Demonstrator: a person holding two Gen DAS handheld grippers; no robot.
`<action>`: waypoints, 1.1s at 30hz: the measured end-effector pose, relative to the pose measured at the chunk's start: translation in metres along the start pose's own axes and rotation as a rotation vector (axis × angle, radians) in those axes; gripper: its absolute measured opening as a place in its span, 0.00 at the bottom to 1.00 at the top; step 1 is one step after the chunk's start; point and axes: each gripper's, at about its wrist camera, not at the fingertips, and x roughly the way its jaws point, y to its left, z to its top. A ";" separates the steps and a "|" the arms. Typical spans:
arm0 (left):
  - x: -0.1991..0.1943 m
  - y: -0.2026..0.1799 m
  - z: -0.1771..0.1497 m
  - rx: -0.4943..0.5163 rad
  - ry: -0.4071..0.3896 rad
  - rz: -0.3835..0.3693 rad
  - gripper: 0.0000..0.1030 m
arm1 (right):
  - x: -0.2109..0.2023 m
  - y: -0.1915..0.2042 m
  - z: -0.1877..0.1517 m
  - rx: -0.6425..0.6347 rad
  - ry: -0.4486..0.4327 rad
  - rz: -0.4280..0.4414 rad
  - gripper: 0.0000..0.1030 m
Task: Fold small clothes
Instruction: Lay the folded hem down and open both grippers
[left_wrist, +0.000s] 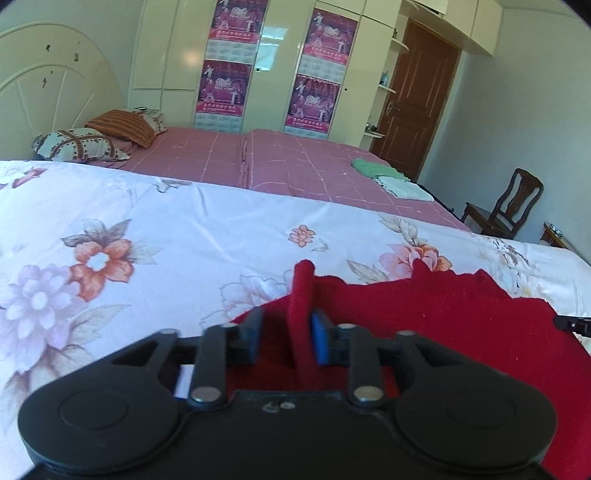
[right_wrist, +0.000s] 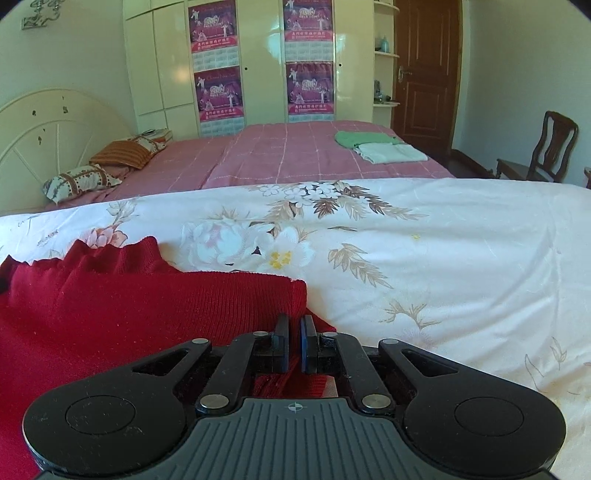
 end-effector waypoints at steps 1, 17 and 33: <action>-0.012 -0.001 0.001 0.001 -0.025 0.031 0.54 | -0.005 0.002 0.001 -0.007 -0.006 -0.017 0.15; 0.026 -0.094 -0.011 0.233 0.058 -0.051 0.54 | 0.005 0.118 -0.006 -0.301 0.046 0.154 0.25; -0.059 -0.117 -0.037 0.184 -0.046 -0.086 0.73 | -0.053 0.097 -0.022 -0.152 -0.069 0.145 0.68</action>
